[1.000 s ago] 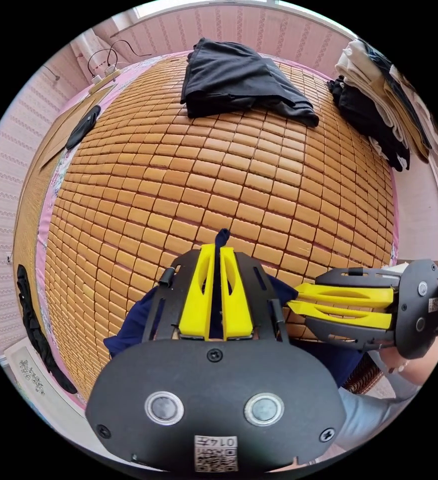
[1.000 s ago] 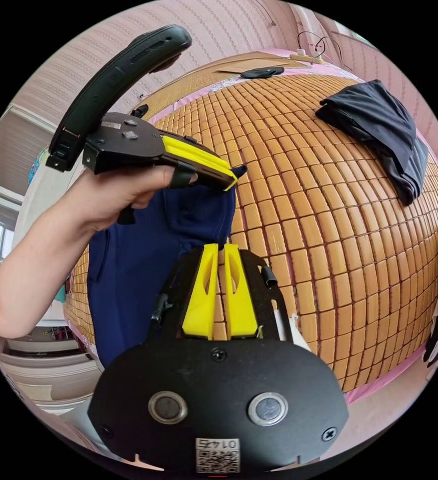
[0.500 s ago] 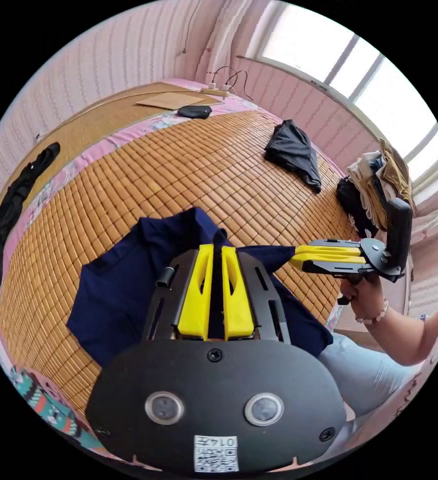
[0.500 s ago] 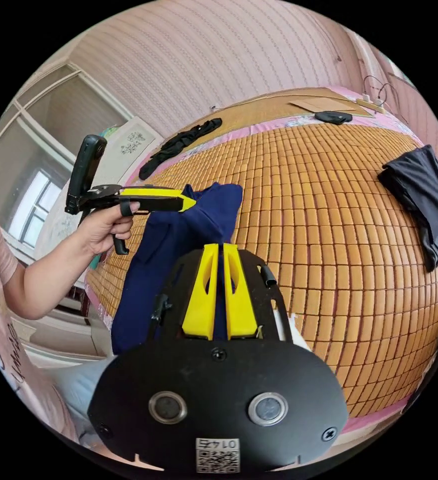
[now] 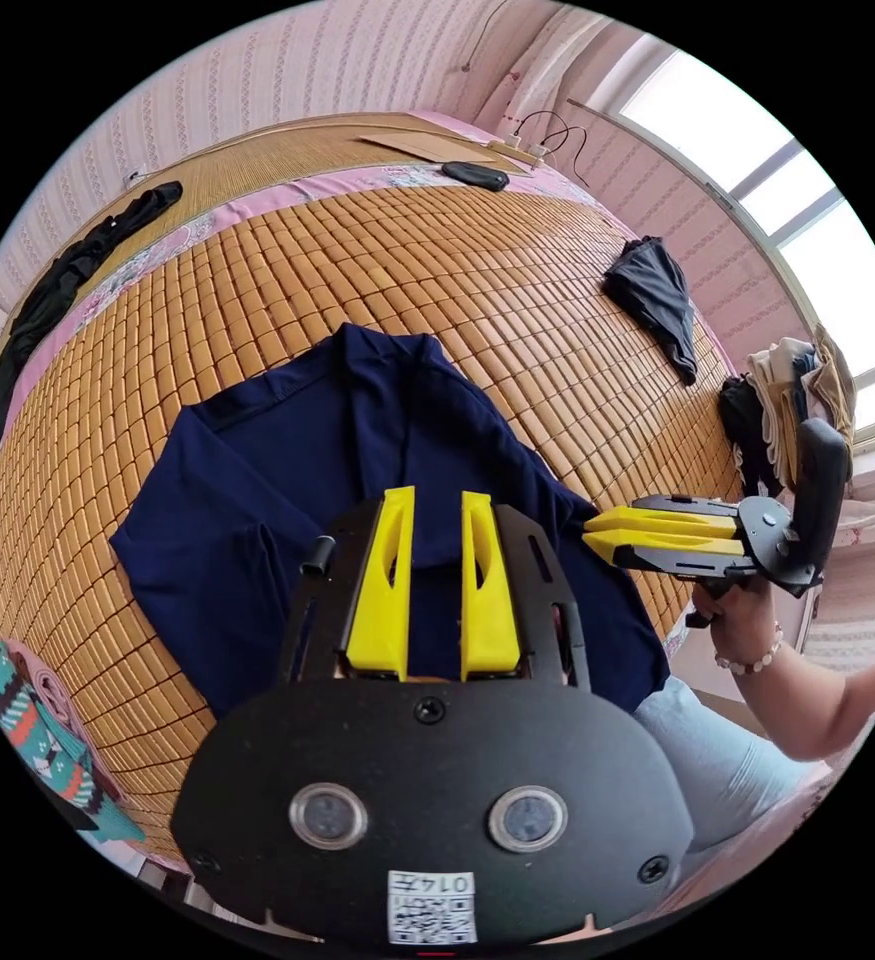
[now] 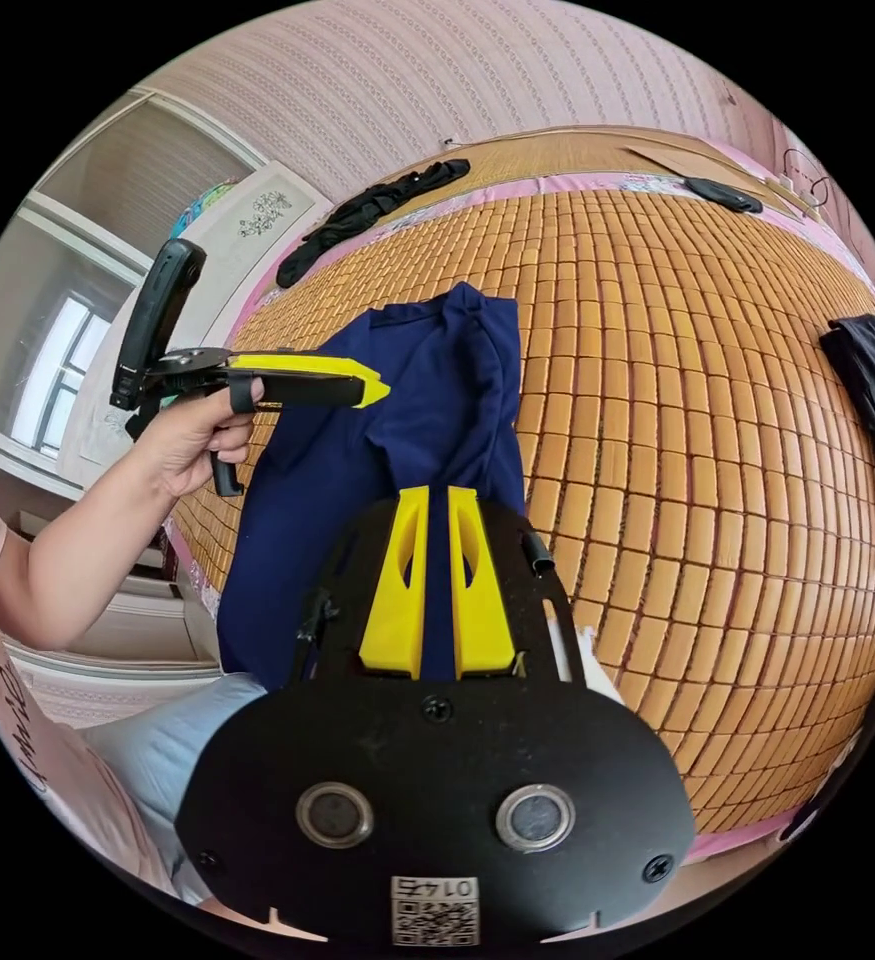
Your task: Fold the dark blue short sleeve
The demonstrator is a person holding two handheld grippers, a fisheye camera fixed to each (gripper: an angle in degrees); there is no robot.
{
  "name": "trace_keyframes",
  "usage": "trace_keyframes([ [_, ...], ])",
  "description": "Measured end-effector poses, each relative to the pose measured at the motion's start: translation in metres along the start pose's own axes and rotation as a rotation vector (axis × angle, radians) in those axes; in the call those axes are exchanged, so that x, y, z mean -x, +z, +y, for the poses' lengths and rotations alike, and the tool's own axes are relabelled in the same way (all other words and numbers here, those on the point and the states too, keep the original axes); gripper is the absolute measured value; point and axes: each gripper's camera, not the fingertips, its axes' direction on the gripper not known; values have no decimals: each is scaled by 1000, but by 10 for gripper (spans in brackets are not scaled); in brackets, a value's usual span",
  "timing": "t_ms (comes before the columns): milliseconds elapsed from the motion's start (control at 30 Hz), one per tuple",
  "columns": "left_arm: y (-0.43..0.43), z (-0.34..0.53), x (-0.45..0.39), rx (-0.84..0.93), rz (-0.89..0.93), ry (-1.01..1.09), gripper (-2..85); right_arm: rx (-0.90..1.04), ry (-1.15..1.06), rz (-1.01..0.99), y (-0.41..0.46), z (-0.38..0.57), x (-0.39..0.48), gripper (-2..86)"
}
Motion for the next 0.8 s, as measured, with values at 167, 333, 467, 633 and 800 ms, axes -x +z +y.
trace_keyframes([
  [167, 12, 19, -6, 46, -89, 16, 78, 160, -47, 36, 41, -10, 13, 46],
  [333, 26, 34, -2, 132, -151, 70, 72, 70, 13, 49, 16, -19, 8, 53],
  [467, -9, 7, 8, -29, -104, 108, 55, -16, 68, 126, -7, -28, -7, 65],
  [633, 12, -42, 12, -84, -130, 150, 54, 89, 94, 116, 15, -45, -12, 94],
  [800, 65, -68, 16, 86, -130, 154, 75, 94, 117, 151, 27, -46, -16, 54],
])
